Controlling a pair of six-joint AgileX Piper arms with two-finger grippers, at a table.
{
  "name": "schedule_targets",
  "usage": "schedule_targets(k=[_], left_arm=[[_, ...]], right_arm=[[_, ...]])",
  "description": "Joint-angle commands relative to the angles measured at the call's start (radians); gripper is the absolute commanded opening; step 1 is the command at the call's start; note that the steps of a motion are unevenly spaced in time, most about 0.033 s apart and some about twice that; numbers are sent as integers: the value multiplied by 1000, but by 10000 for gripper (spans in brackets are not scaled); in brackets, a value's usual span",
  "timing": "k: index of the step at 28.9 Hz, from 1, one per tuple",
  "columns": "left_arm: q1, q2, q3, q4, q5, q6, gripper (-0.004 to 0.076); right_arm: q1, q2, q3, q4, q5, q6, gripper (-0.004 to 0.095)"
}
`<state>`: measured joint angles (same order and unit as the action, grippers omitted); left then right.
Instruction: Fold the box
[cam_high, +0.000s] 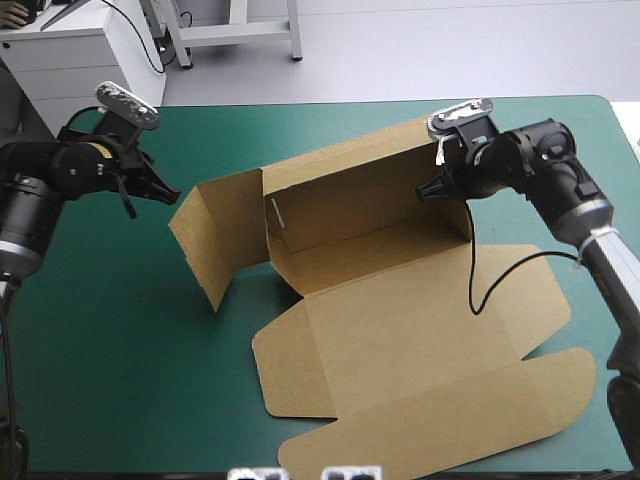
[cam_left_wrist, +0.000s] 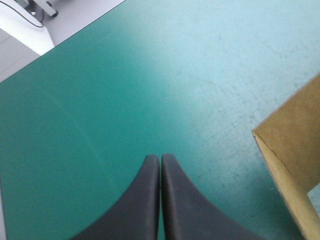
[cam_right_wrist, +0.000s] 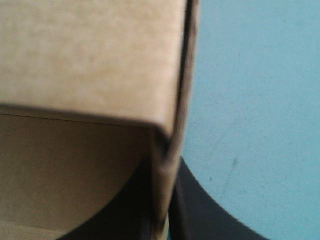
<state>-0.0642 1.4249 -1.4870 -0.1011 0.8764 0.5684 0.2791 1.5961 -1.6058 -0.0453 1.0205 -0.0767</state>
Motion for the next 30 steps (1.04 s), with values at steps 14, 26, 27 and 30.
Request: schedule_targets(k=[14,26,27,30], left_arm=[[160,-258,378,-531,-348,269,-9],[160,-544,747,-686,-499,355,-9],[160,-560,766,-694,-501,355,-9],[160,-650,824,-737,-498,384,-9]], right_arm=[[-80,373,-477,95,230,-38,-14],[-89,599,-479,126,174,-88,-14],[-87,612,-479,126,190,-90,-14],[-87,628,-468,100,232,-92,-14]])
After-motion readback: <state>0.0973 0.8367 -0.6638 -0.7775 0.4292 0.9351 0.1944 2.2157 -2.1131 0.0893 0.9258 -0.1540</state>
